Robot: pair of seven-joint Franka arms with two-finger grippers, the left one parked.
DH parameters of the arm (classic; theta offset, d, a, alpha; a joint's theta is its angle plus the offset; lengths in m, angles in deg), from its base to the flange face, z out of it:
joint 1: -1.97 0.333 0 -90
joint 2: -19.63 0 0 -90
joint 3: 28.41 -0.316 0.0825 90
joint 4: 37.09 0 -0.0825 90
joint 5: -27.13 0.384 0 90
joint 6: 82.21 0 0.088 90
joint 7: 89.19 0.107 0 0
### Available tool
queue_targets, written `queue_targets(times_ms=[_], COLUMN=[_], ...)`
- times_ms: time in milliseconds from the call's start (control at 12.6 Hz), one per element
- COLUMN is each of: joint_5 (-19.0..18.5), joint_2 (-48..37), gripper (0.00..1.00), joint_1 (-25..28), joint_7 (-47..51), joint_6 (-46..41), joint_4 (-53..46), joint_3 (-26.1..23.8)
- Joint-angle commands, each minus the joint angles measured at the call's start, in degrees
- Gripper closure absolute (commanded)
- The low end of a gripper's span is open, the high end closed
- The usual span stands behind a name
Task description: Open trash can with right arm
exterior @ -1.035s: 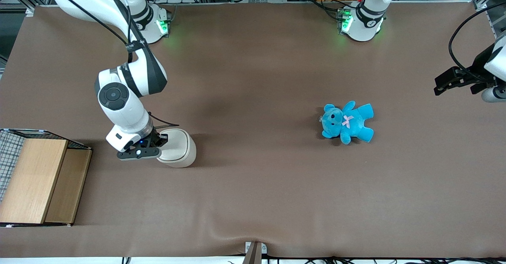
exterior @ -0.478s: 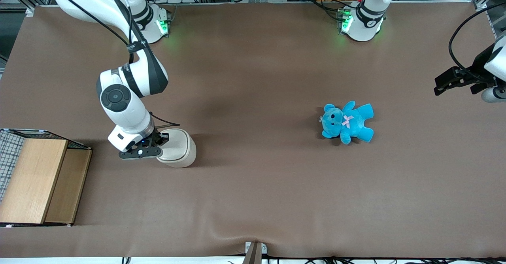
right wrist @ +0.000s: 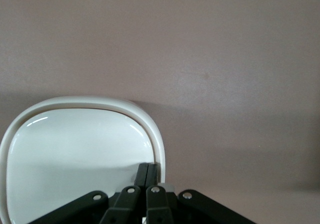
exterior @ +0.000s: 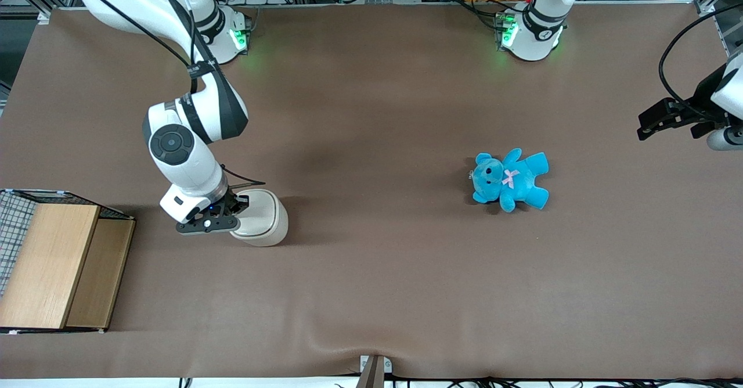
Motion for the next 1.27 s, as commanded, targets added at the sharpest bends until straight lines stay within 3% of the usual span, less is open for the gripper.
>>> queue_targets(times_ms=[0,80,159,239,478,637,956,1195], joint_5=[0.66,0.66,0.66,0.66,0.66,1.18,10.22,10.15], joint_2=[0.21,0.12,0.12,0.12,-1.81,-5.31,-13.14,-18.67], gripper=[1.0,1.0,0.85,0.6,0.05,0.0,0.0,0.0], joint_1=[0.56,0.47,0.56,0.56,-0.05,-1.1,-6.98,-10.15], joint_7=[0.87,0.87,1.04,1.31,0.34,0.17,-12.28,-14.16], joint_6=[-3.3,-7.94,-12.51,-14.47,-15.19,-17.73,-25.1,-31.34], joint_4=[-2.36,-5.5,-8.49,-9.57,-9.84,-10.19,-10.19,-9.93], joint_3=[-0.49,-0.58,-0.93,-1.2,-1.2,-1.29,-1.11,-1.02])
